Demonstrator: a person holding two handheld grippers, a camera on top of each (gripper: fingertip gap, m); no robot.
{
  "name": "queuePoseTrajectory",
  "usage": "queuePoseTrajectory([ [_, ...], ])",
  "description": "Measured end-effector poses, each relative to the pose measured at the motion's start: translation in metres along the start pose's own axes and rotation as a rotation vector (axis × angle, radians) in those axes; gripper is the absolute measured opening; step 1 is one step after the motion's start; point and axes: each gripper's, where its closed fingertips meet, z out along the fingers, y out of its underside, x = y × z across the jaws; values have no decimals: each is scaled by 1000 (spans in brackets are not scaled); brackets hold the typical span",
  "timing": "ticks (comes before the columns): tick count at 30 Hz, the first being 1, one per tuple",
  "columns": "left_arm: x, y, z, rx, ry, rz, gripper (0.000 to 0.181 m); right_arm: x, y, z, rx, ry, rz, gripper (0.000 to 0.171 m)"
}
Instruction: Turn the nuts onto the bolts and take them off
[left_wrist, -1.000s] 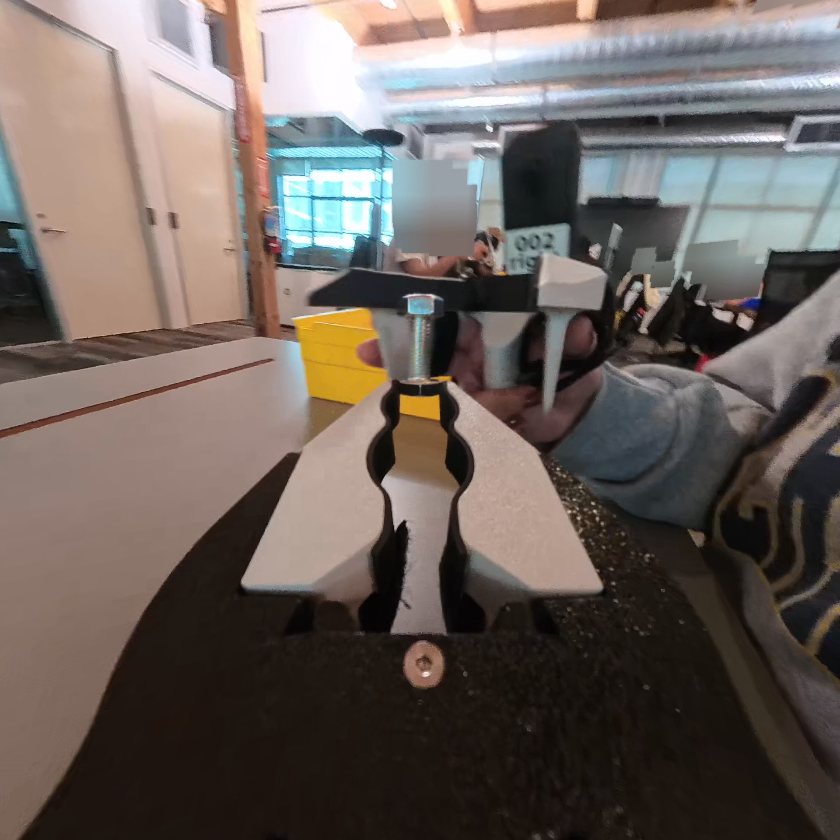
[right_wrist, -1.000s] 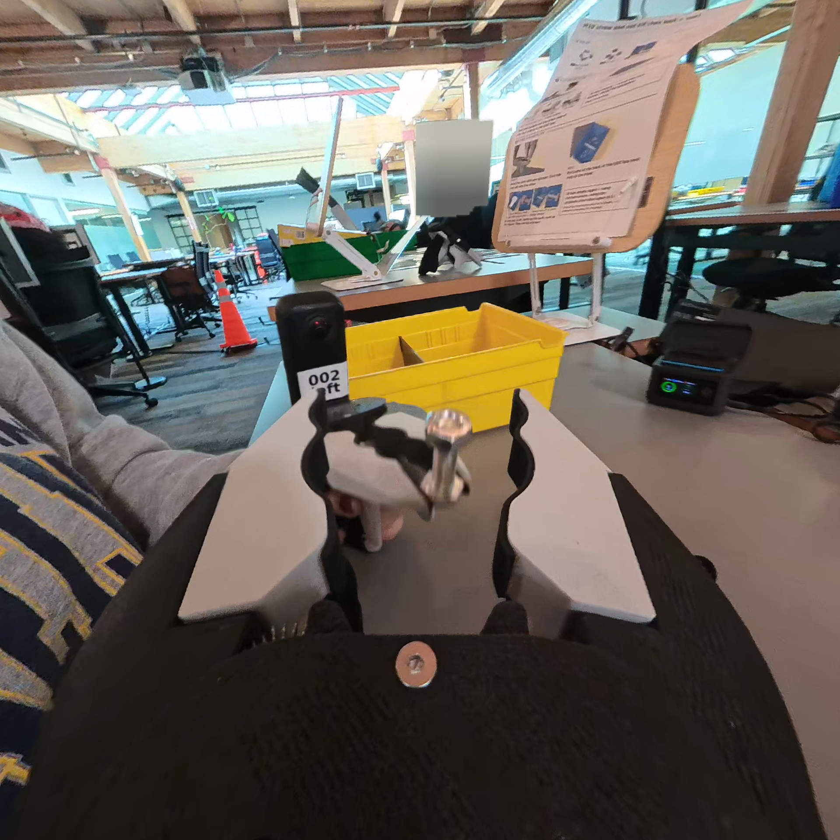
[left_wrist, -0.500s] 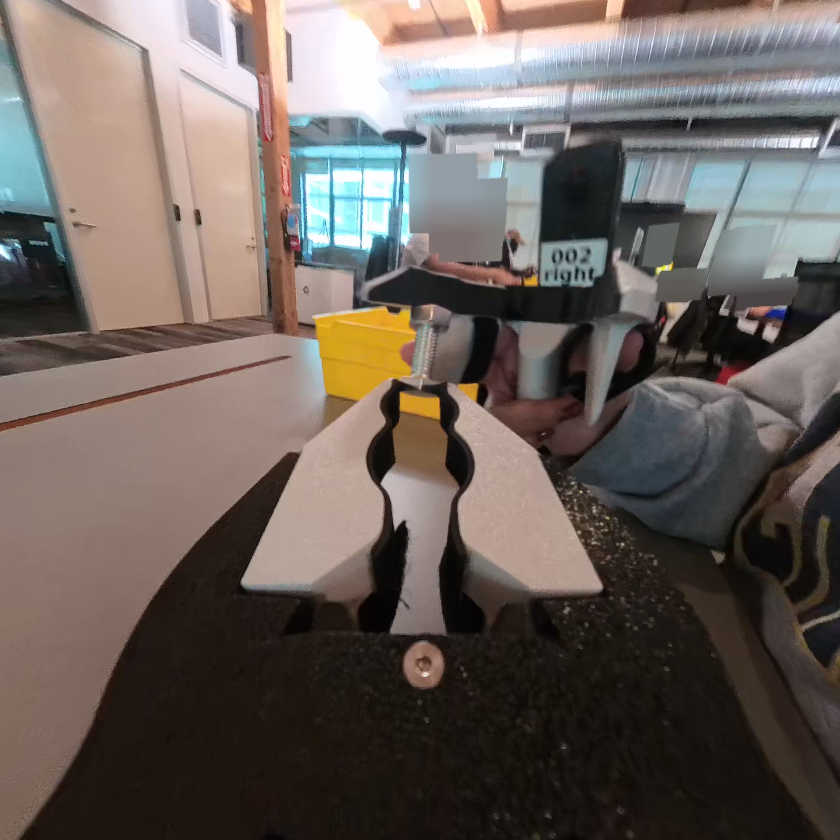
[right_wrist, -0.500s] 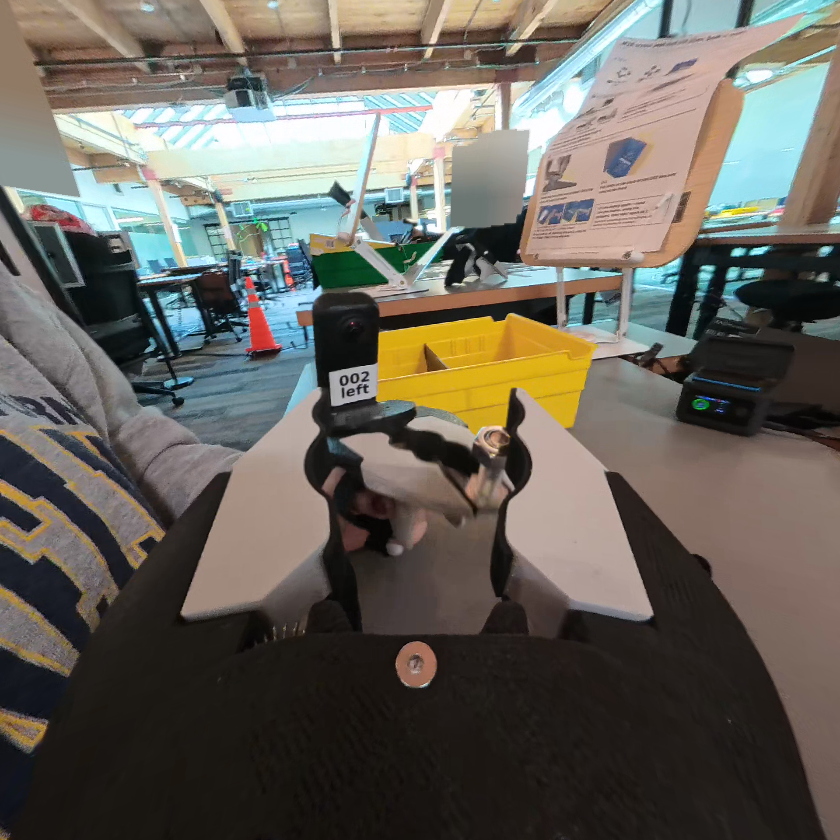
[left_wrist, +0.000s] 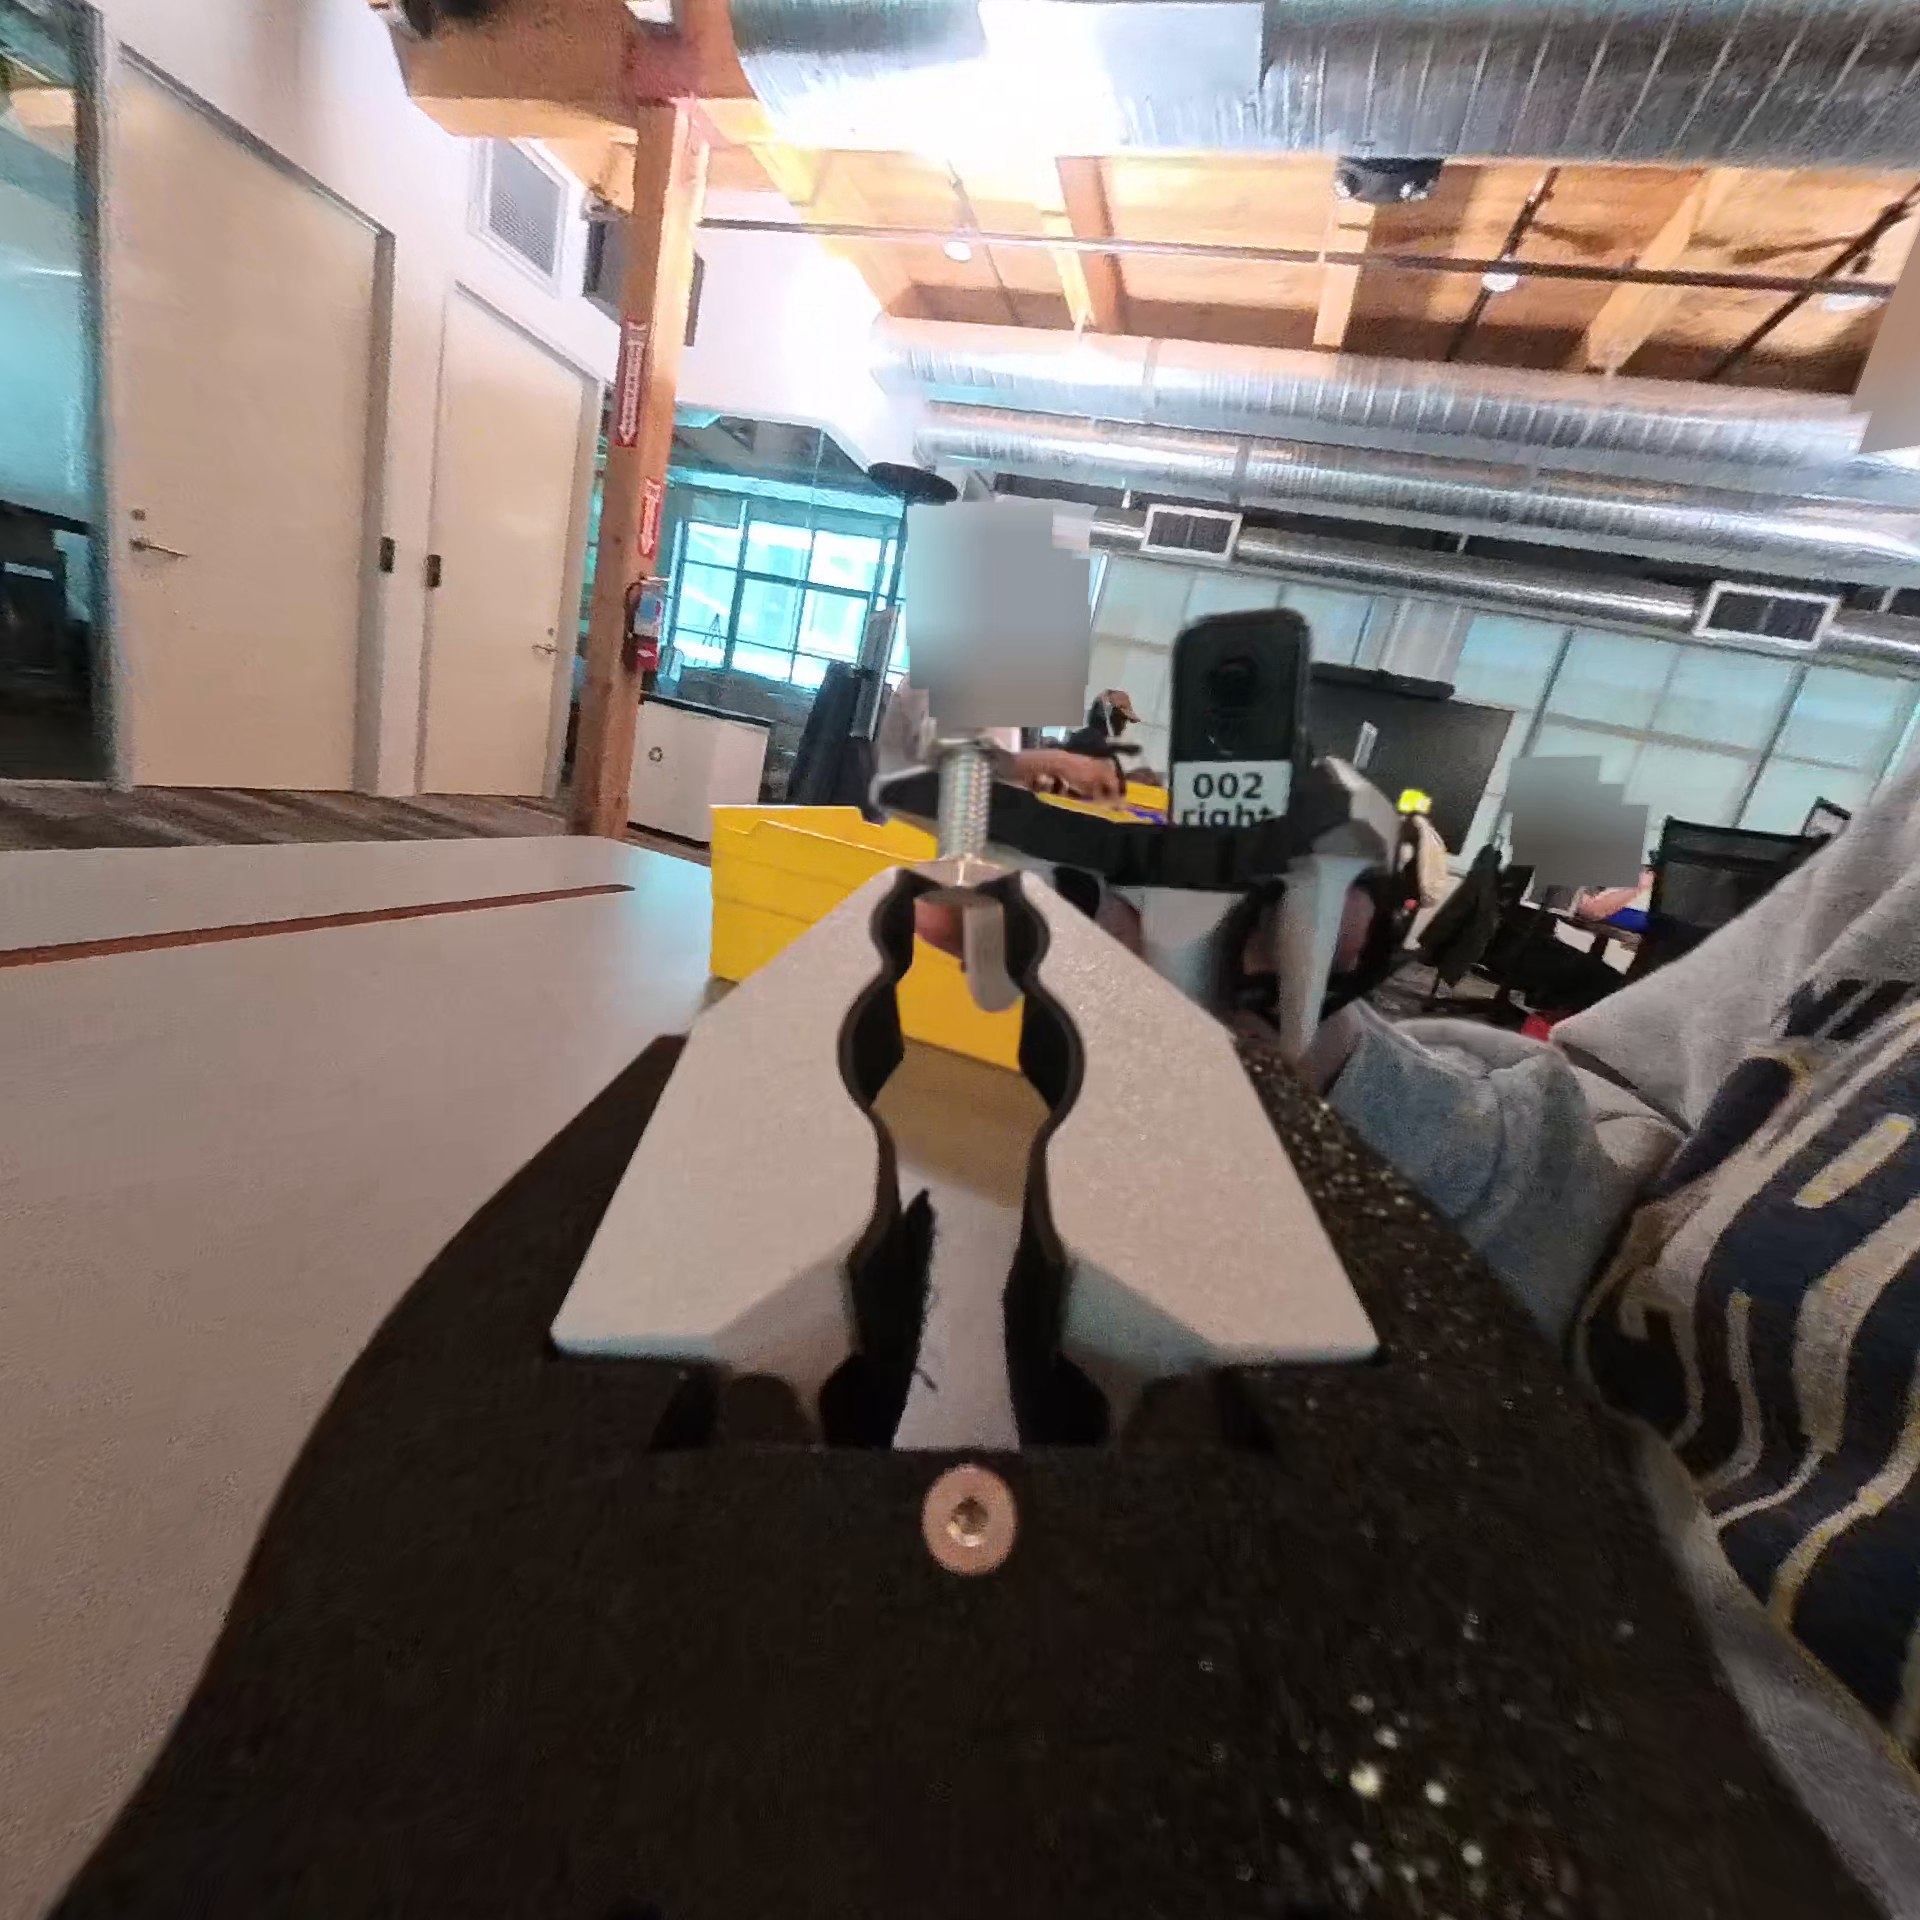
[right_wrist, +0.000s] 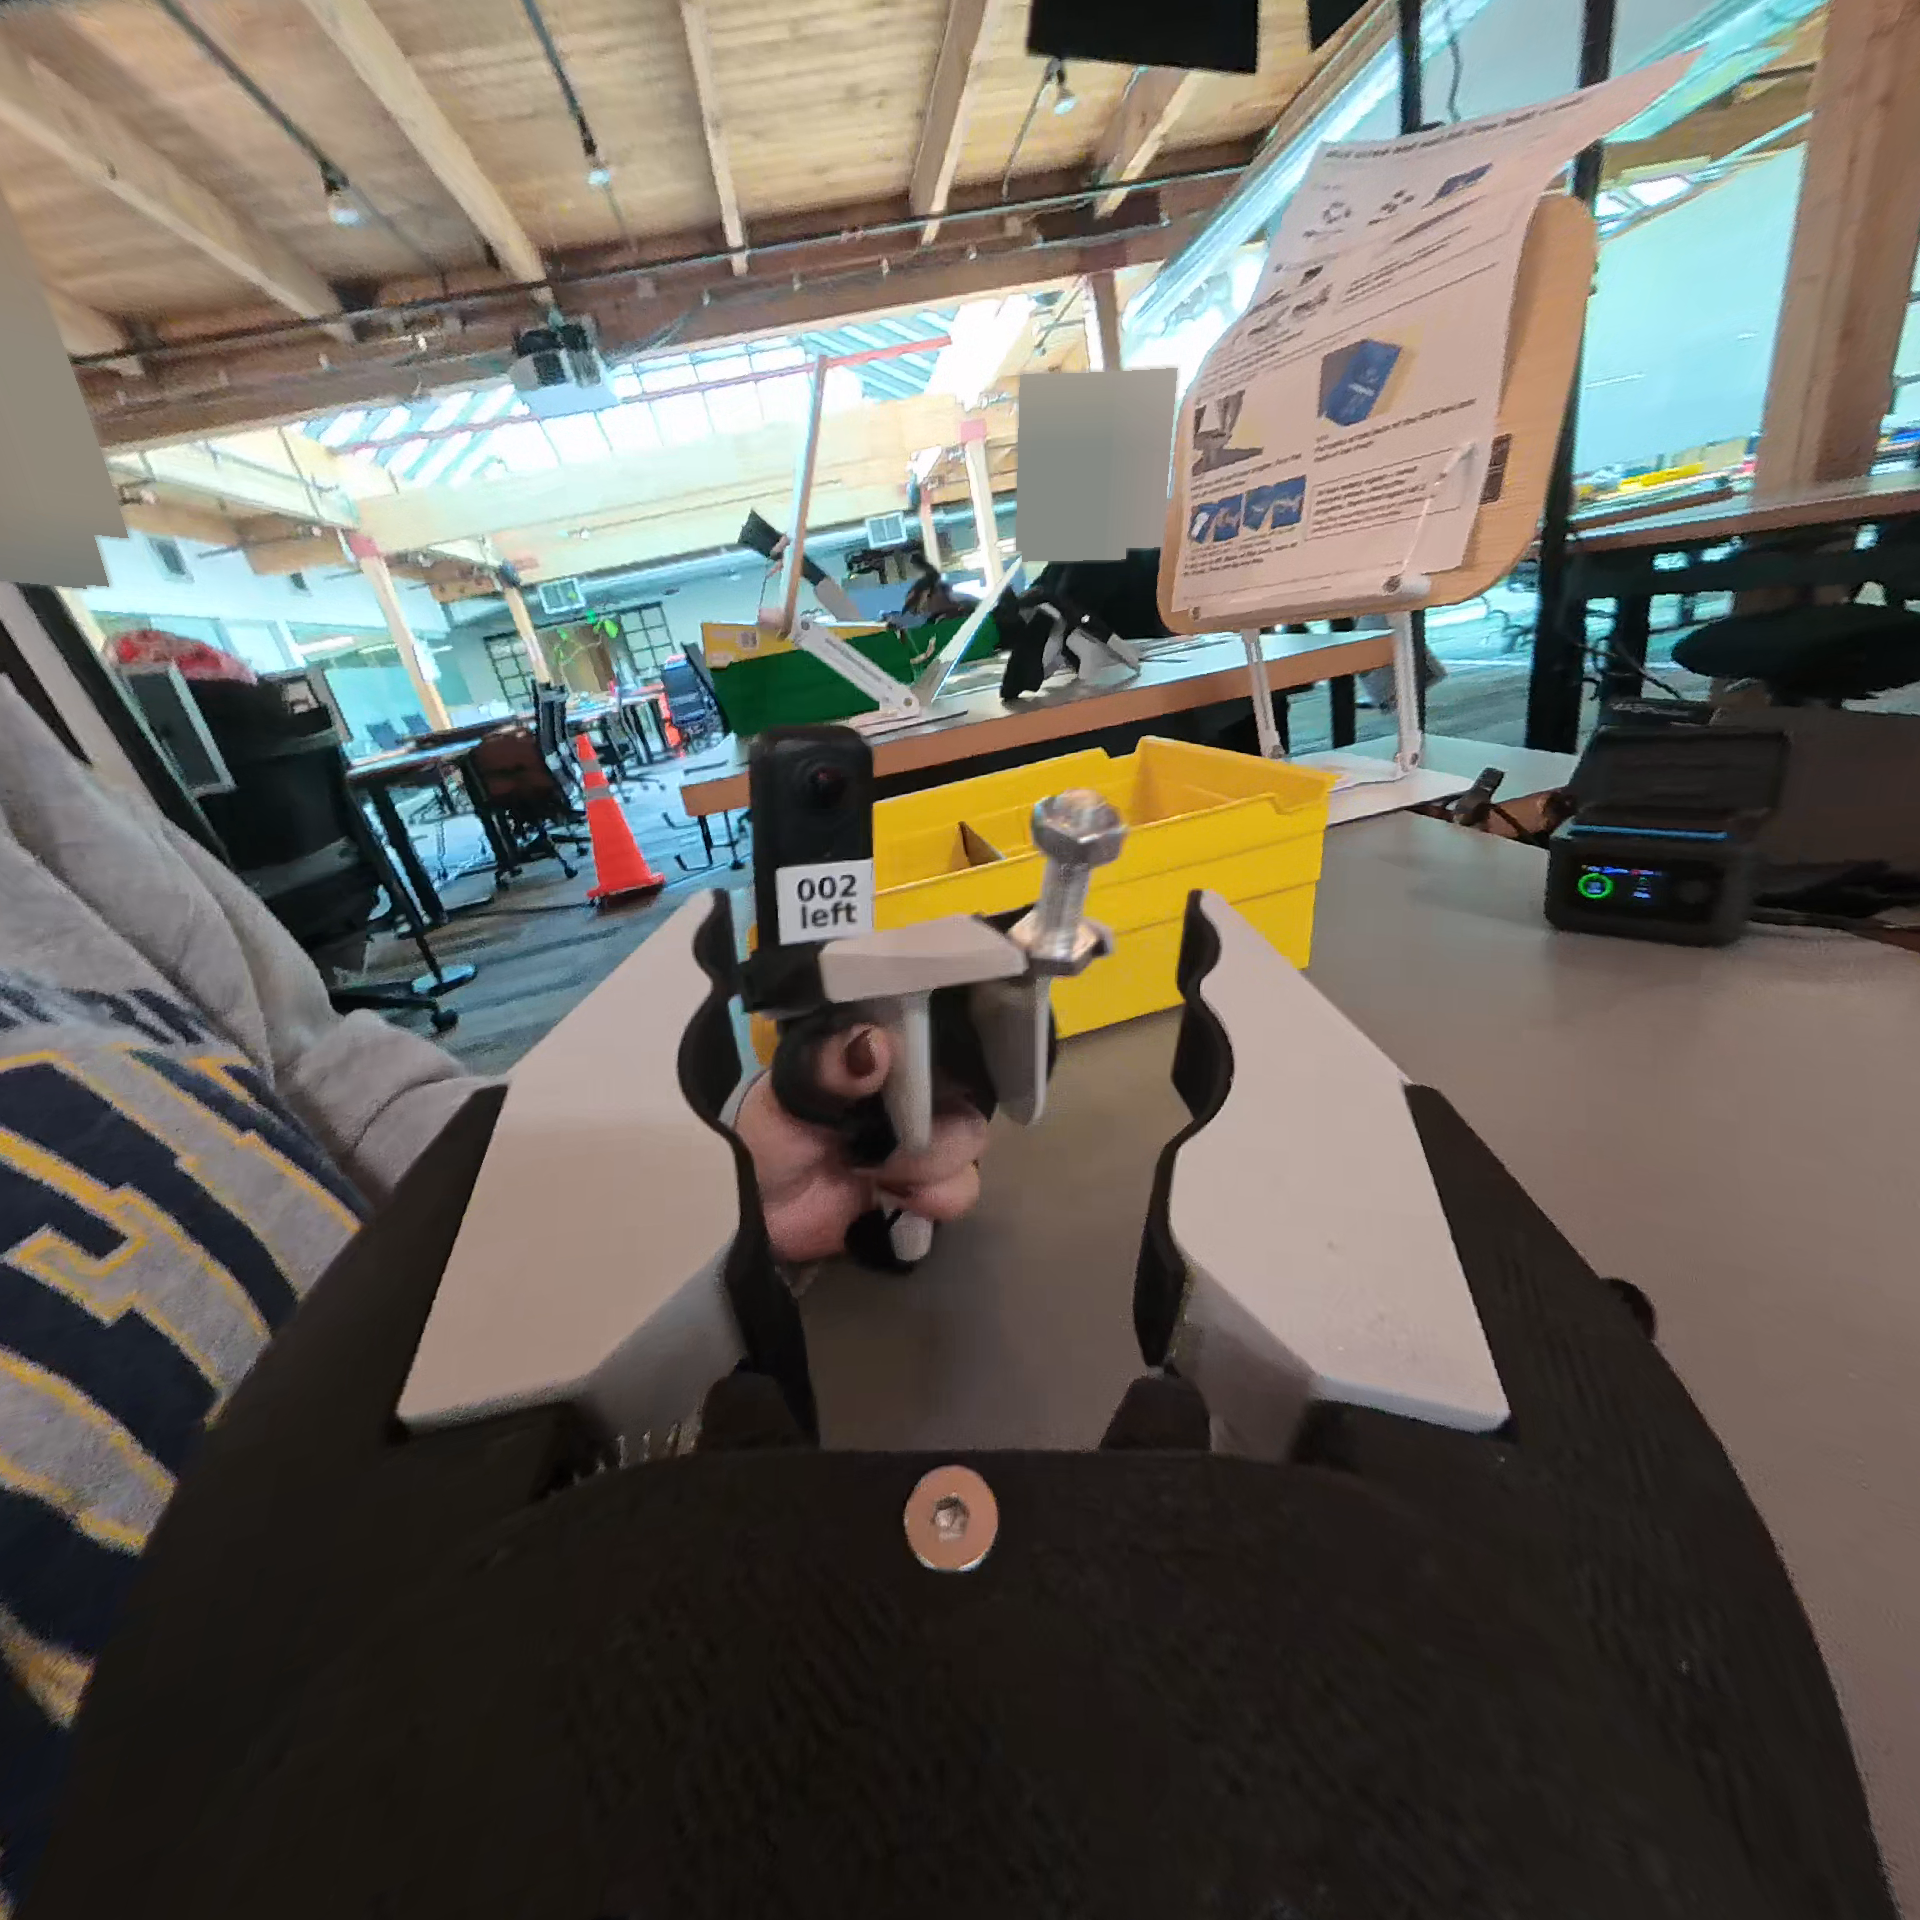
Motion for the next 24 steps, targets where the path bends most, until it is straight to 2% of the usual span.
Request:
queuePoseTrajectory([
  [4,15,14,12,-67,63,24,14,-8,-5,13,30,-41,-12,89],
  [7,-8,-6,-4,40,-34,-27,15,-14,-4,7,43,-62,-12,89],
  [8,-15,-11,-10,63,-64,-48,15,-12,-4,2,55,-56,-10,79],
  [10,-10,-15,-11,89,-24,-65,14,-3,-6,-2,82,-21,30,81],
  [15,18,13,13,-51,91,-19,15,-14,-5,17,56,-87,37,93],
  [18,2,0,3,18,4,-29,15,-18,-3,11,59,-87,21,97],
  [20,-10,-9,-6,58,-48,-46,14,-13,-3,1,77,-79,44,85],
  [22,2,-5,-1,35,22,-43,14,-5,-5,-1,102,-55,78,87],
  [24,18,11,11,-52,89,-16,15,-6,-7,5,102,-61,72,89],
])
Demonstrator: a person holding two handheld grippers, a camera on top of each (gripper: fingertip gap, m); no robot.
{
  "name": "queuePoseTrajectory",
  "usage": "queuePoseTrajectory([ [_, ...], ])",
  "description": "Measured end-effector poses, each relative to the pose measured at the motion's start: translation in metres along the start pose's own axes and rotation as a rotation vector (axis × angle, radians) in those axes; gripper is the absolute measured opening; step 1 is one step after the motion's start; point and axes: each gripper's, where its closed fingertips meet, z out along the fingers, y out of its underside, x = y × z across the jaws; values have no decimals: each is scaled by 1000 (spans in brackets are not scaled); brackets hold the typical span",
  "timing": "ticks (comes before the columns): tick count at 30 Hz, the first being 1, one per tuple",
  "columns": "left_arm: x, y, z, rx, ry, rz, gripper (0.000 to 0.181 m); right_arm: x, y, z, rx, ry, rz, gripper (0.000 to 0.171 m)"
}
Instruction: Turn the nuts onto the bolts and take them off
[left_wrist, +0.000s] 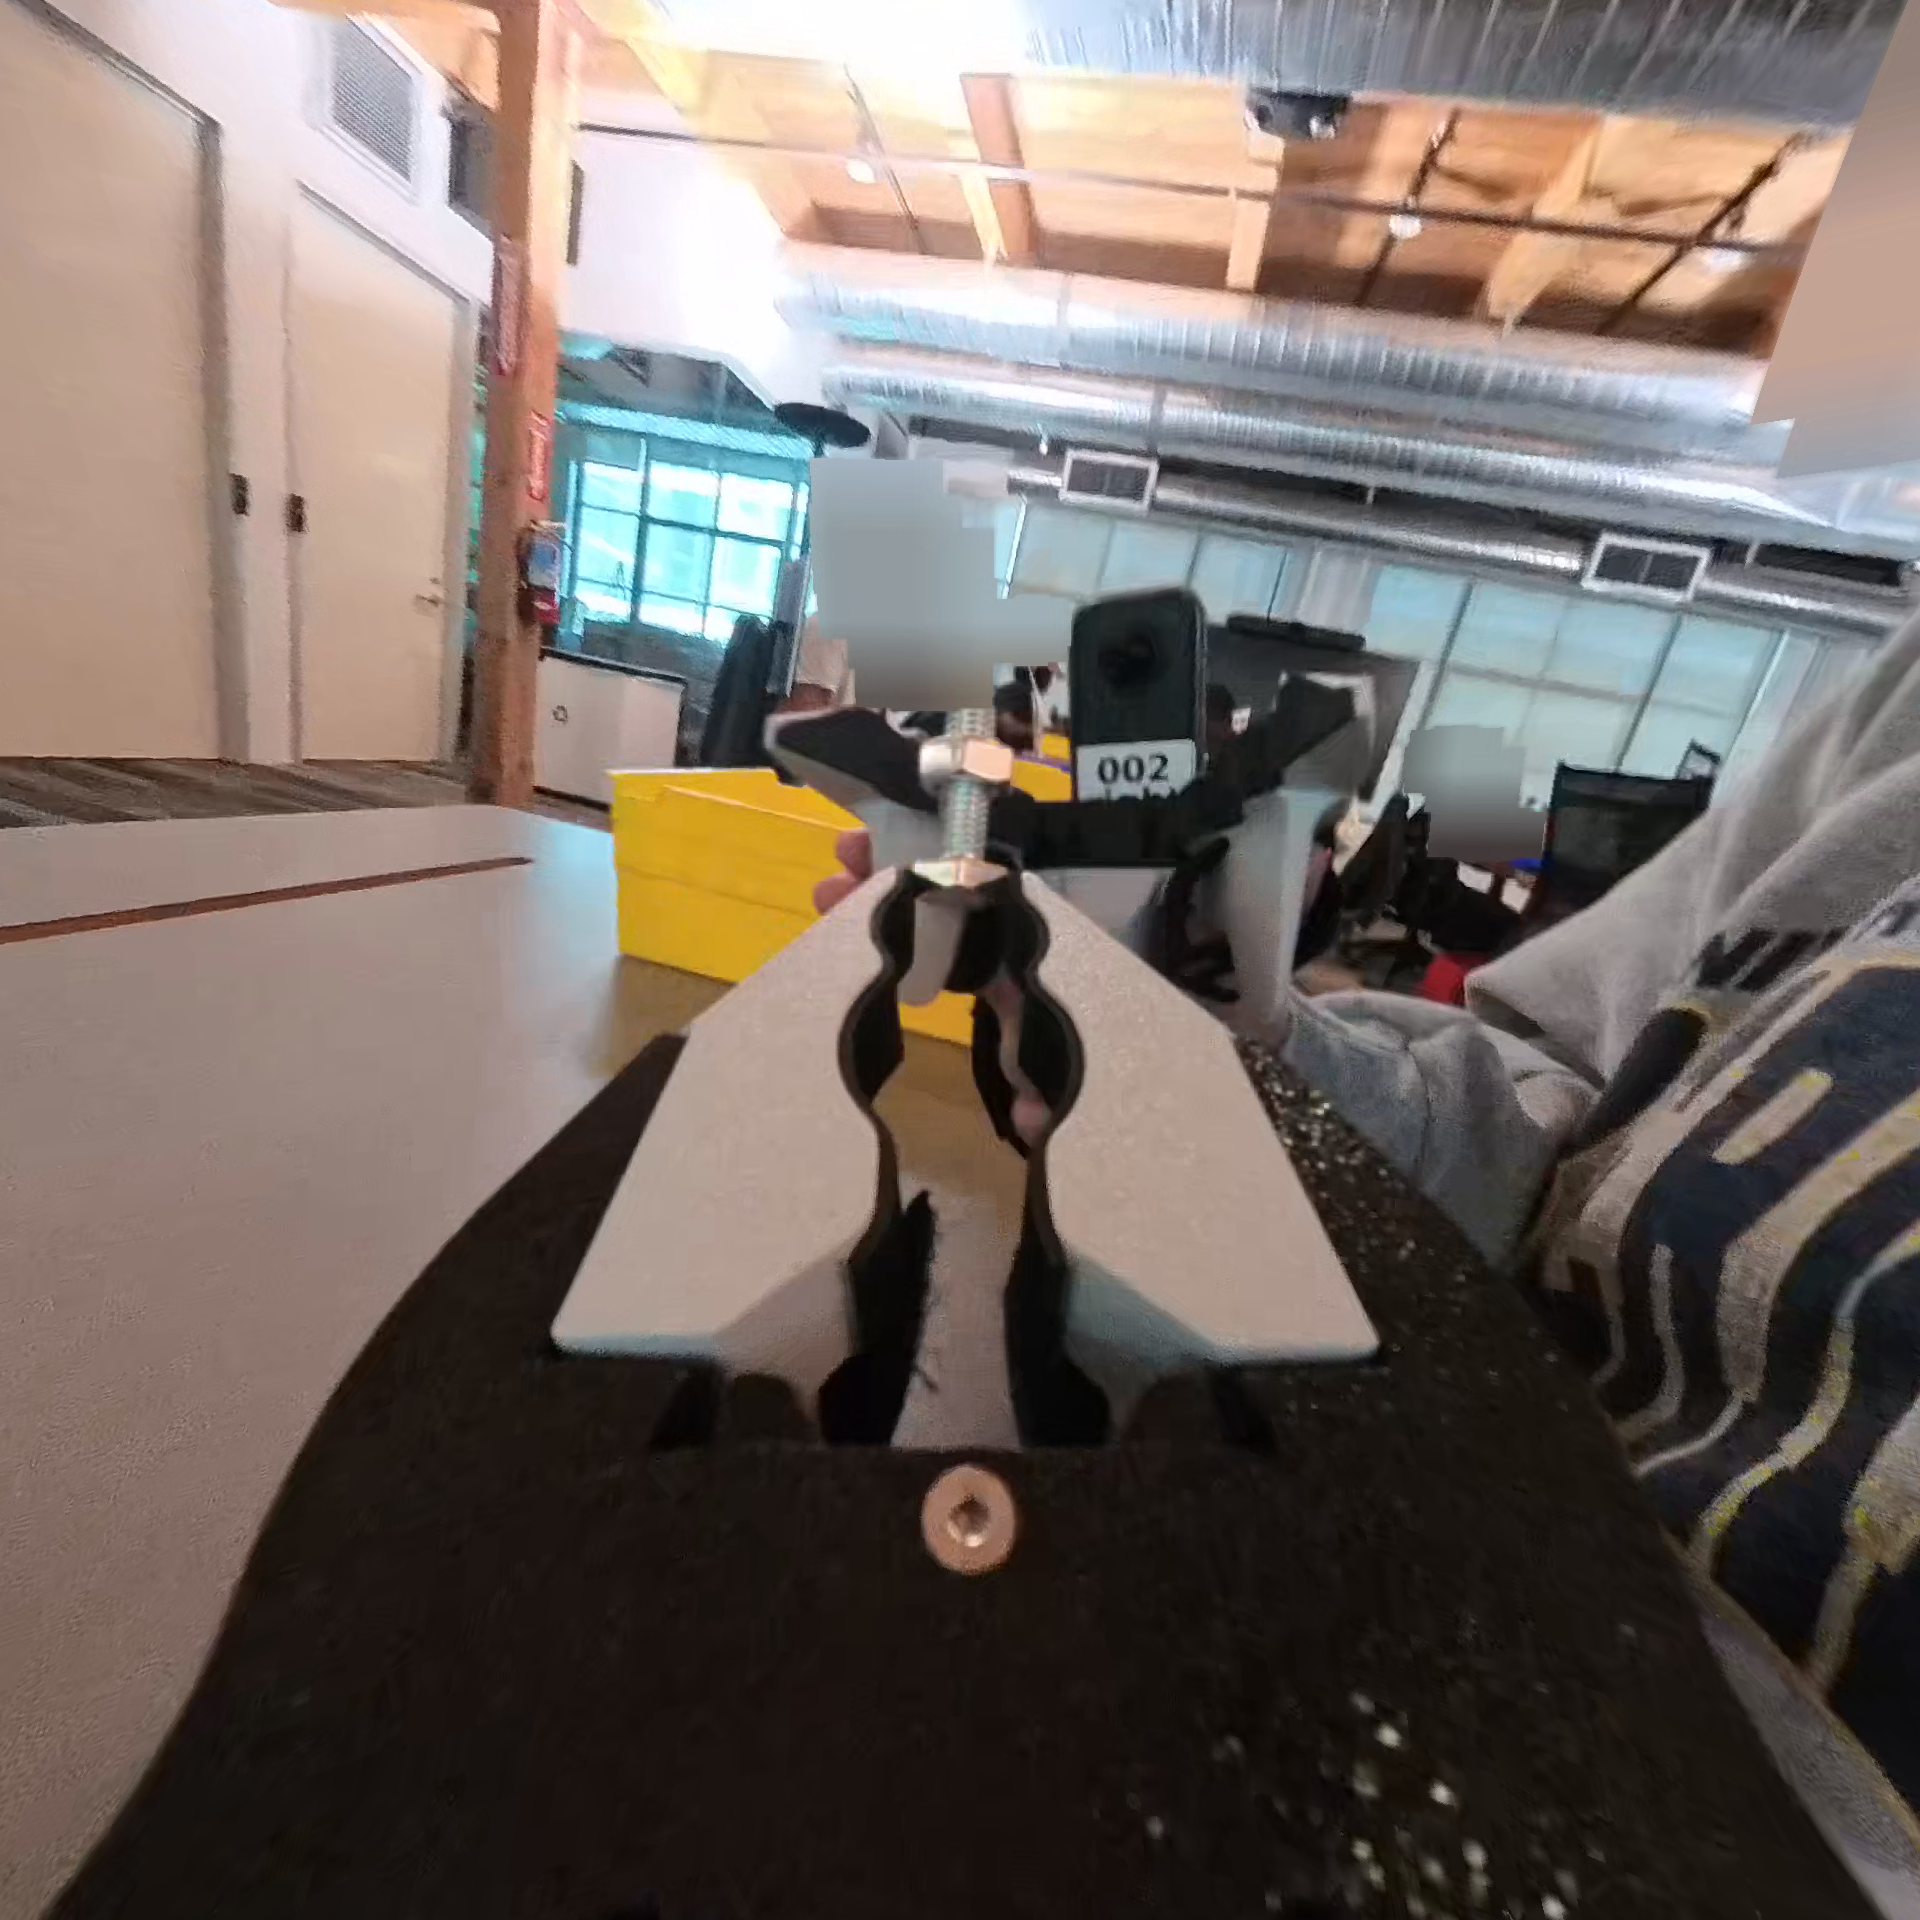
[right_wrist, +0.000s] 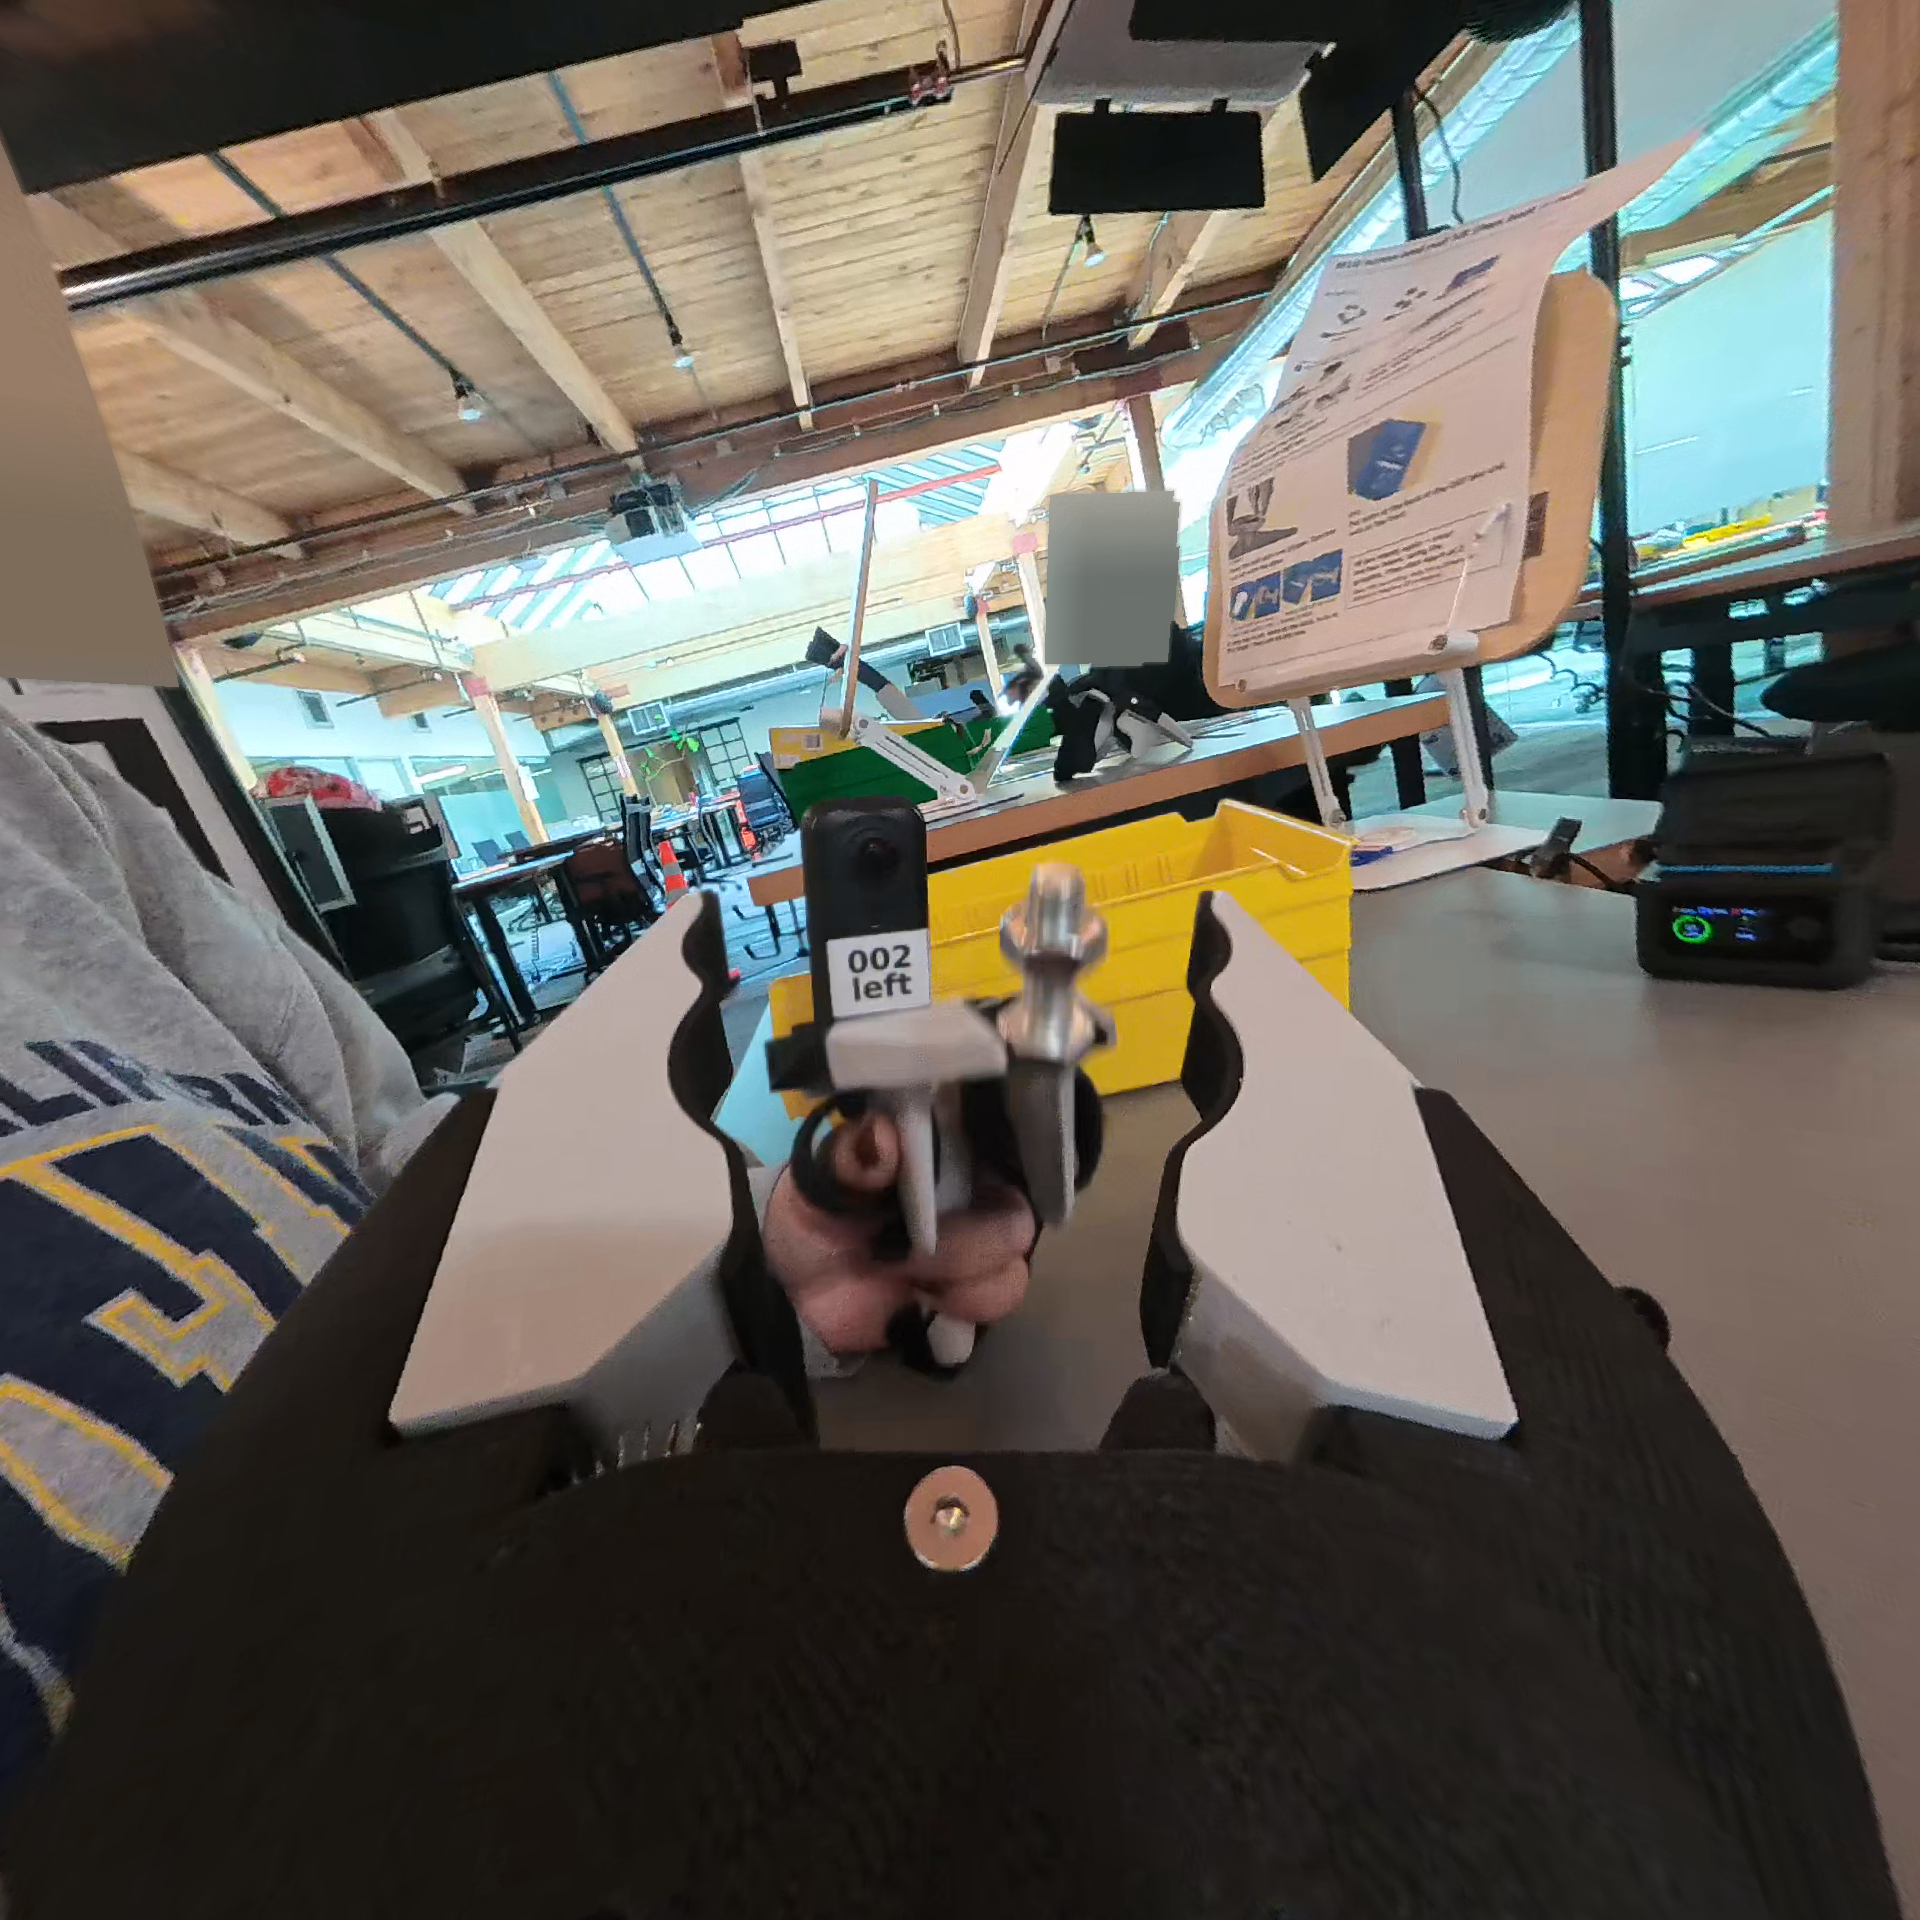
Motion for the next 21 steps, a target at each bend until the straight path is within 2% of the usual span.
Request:
queuePoseTrajectory([
  [2,4,6,6,-26,4,23,15,-8,3,7,-20,-32,-18,89],
  [4,-8,-5,-3,30,-60,17,14,-12,5,5,-31,-34,-24,94],
  [6,-27,-20,-19,113,-161,-5,15,-9,3,-6,-6,-20,-13,83],
  [8,-25,-21,-21,114,-146,-5,14,0,0,-12,27,16,20,82],
  [12,5,8,7,-44,0,51,15,-2,2,2,3,1,13,87],
  [14,2,9,8,-51,-31,71,15,-8,4,5,-8,-24,7,87],
  [16,-14,-7,-6,31,-114,56,14,-10,7,-1,-13,-20,7,90],
  [17,-26,-15,-15,74,-173,31,15,-10,7,-8,-8,-28,7,84],
  [18,-33,-18,-22,93,-202,3,14,-9,4,-13,8,-33,20,67],
  [21,-27,-17,-18,76,-172,28,15,5,-2,-17,34,31,47,67],
])
